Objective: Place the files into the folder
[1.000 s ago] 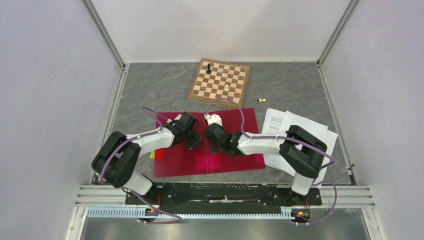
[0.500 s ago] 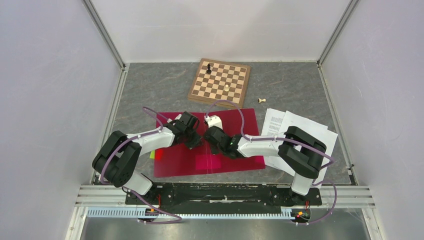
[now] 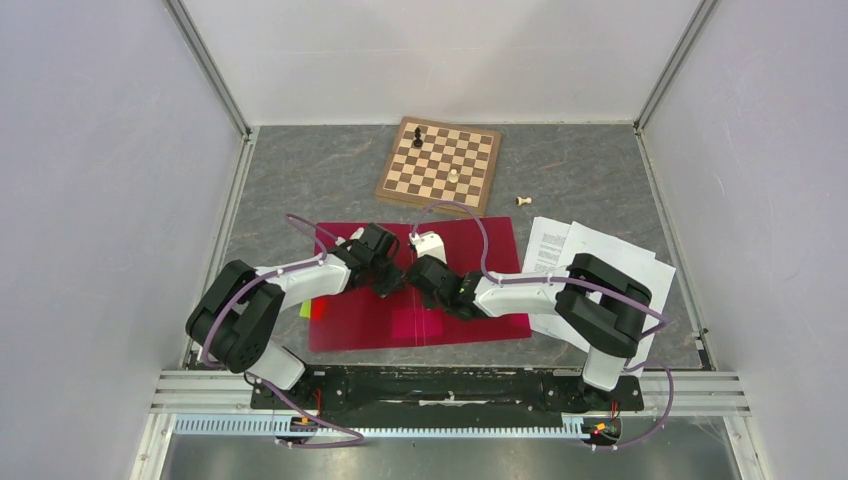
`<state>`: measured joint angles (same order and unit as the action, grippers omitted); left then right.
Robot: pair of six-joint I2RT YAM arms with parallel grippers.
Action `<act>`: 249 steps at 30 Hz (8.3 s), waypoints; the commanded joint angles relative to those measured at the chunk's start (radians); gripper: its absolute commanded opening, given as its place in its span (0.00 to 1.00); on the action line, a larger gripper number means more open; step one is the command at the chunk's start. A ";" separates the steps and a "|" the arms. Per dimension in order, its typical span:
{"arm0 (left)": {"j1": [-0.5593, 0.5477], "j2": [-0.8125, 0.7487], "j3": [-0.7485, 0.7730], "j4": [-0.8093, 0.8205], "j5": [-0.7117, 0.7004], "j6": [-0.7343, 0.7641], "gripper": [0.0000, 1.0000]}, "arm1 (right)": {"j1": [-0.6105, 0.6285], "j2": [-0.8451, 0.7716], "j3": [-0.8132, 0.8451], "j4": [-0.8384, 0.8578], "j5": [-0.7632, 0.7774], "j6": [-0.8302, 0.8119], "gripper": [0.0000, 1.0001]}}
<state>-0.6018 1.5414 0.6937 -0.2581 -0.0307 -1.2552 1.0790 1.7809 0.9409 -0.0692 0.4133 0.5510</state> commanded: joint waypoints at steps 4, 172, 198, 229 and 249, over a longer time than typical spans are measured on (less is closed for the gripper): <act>0.018 0.106 -0.099 -0.196 -0.181 0.004 0.02 | -0.016 0.108 -0.091 -0.345 0.092 -0.028 0.08; -0.417 0.791 1.127 -0.128 -0.118 0.707 0.72 | -1.533 -0.608 -0.572 0.019 -0.273 -0.076 0.98; -0.410 0.888 1.267 -0.155 0.075 0.605 0.76 | -1.309 -0.470 -0.443 -0.014 -0.245 -0.084 0.98; -0.423 1.029 1.494 -0.274 0.233 0.515 0.67 | -1.308 -0.323 -0.352 0.014 -0.456 -0.142 0.98; -0.392 0.916 1.487 -0.311 0.252 0.563 0.47 | -1.226 -0.286 -0.350 0.018 -0.577 -0.119 0.98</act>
<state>-0.9962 2.5256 2.1754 -0.5316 0.2375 -0.7132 -0.1810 1.4593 0.6178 0.0425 -0.0883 0.3935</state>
